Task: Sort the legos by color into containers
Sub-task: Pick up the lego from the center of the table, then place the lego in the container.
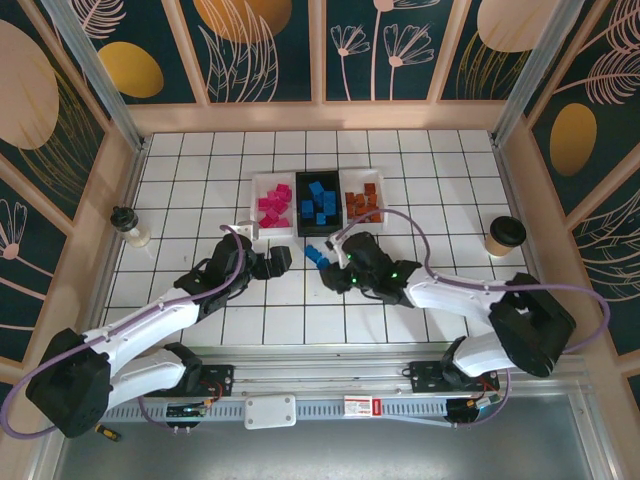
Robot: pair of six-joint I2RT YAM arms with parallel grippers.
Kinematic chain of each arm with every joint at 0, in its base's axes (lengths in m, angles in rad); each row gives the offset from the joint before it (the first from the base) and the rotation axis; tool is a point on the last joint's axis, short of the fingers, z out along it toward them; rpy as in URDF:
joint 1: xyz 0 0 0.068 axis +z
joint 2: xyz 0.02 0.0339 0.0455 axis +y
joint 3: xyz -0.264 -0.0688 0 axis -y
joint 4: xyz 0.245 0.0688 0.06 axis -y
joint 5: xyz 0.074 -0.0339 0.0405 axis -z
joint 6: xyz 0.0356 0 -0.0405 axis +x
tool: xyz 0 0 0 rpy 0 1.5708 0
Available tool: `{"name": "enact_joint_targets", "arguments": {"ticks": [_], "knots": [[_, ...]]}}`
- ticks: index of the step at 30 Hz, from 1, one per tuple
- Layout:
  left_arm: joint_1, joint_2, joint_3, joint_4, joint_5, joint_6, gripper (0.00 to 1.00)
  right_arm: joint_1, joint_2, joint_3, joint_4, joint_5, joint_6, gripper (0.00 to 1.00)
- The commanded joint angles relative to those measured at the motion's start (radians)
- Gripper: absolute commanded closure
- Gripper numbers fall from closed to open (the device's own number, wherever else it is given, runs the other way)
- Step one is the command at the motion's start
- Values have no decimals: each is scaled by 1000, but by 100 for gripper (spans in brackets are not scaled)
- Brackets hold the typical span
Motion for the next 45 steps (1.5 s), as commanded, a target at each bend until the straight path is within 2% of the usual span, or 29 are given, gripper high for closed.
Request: {"name": "enact_joint_targets", "arguments": {"ticks": [1,7,11,18,23,27,29,36,42,45], "knots": [[2,3,3,8,-14,9,1,-61,9,98,-5,-25,-17,96],[2,8,10,-3,-15,5,1,-124,265,355,-6,31,-18,96],[1,9,15,-13,-13,8,1,-143,440,546,-55,143,12,96],[2,3,15,-23,-17,12,1,-148,608,743,-132,243,45,93],[2,2,16,-21,-13,15,1,-149,655,800,-102,201,38,77],[1,3,18,-18,-8,15,1,-149,635,792,-40,144,36,53],[2,6,19,-15,-2,16,1,-147,599,758,1,137,37,46],[-18,109,82,13,71,59,5,-147,385,519,116,156,70,43],[-156,319,230,-7,-38,111,3,-148,177,257,159,200,110,42],[-167,412,277,4,-53,124,1,-149,69,150,159,220,127,41]]}}
